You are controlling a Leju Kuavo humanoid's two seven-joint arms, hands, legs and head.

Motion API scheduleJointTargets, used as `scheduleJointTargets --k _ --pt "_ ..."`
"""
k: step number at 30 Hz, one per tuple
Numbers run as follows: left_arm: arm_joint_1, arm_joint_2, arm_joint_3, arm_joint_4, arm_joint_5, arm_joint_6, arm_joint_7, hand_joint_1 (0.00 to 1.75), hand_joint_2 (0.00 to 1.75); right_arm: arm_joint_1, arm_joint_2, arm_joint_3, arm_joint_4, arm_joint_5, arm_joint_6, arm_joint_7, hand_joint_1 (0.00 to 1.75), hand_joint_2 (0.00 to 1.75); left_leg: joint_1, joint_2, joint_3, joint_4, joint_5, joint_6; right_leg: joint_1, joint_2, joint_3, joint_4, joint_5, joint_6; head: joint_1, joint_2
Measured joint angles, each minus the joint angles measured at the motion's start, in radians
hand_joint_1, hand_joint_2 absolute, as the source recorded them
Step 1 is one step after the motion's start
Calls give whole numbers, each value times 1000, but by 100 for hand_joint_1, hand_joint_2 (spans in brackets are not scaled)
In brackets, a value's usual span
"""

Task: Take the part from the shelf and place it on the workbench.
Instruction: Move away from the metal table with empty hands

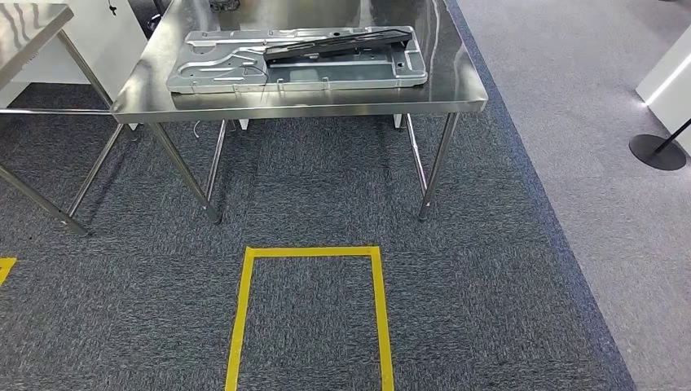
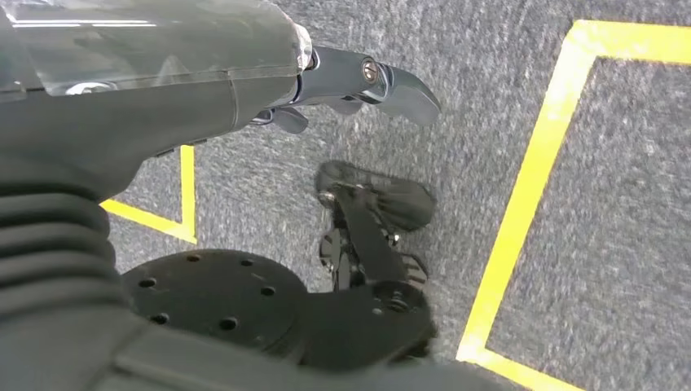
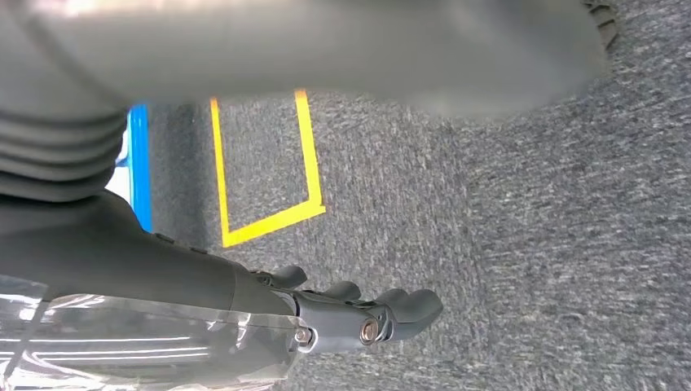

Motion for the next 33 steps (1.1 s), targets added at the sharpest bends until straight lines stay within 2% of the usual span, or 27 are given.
scheduleJointTargets --k 1,2,3,4,5,6,7,8,10,12,16,20,24,33 --pt "1 0 0 0 0 0 -2 0 175 0 0 0 0 -1 1 2 0 175 5 0 -30 65 -26 -7 0 0 -2 1 1 -1 0 0" --pt "2 0 -1 0 1 0 -4 0 175 0 0 0 0 -2 1 5 0 175 11 0 -48 106 -35 -14 0 0 -4 2 1 -2 0 0" --pt "3 0 -1 0 1 0 -6 0 175 1 0 0 0 -2 -3 10 0 131 18 0 -46 106 -23 -22 -1 0 -5 5 1 -2 0 0" --pt "4 1 -1 0 2 0 -8 0 175 1 1 0 0 -2 -8 14 0 87 25 0 -25 64 8 -30 -3 1 -6 10 0 0 0 0" --pt "4 1 -1 0 2 1 -10 0 175 1 1 0 0 -2 -13 19 0 44 33 0 11 -6 47 -38 -6 3 -8 17 -3 4 0 0" --pt "3 1 -1 0 3 1 -12 0 175 1 2 0 0 -2 -19 23 0 0 38 -1 46 -78 71 -47 -6 5 -12 27 -7 9 0 0" --pt "3 2 -1 0 4 1 -14 0 175 0 2 0 0 -2 -21 25 0 0 40 -3 70 -131 88 -43 -4 7 -17 37 -11 15 0 0" --pt "2 2 -1 0 6 1 -16 0 175 0 2 0 0 -2 -22 24 0 0 41 -5 81 -159 91 -39 -2 8 -22 45 -14 20 0 0" --pt "3 2 -1 0 8 1 -22 0 175 -1 2 0 0 -2 -21 21 0 87 36 -8 78 -164 89 -20 -1 10 -28 50 -14 28 0 0" --pt "3 2 -1 0 11 1 -26 0 175 -1 2 0 1 -2 -19 17 0 175 32 -8 75 -163 90 -17 -4 10 -29 46 -10 35 0 0" --pt "5 2 3 0 8 0 -26 0 175 1 2 9 1 -17 -9 4 0 175 28 -8 72 -162 92 -11 -8 10 -29 41 -5 43 0 0" --pt "13 2 31 -2 -48 -3 -14 0 175 10 1 66 -1 -83 2 0 0 175 24 -8 72 -162 92 -9 -9 10 -29 39 -3 45 0 0" --pt "24 2 72 -9 -125 -5 6 0 0 23 -2 139 -6 -166 10 0 0 0 24 -8 72 -162 92 -9 -9 10 -29 39 -3 45 0 0" --pt "56 -1 182 -42 -298 -16 51 0 0 55 -16 336 -31 -354 29 2 0 0 24 -8 72 -162 93 -8 -8 10 -30 39 -3 45 0 0"
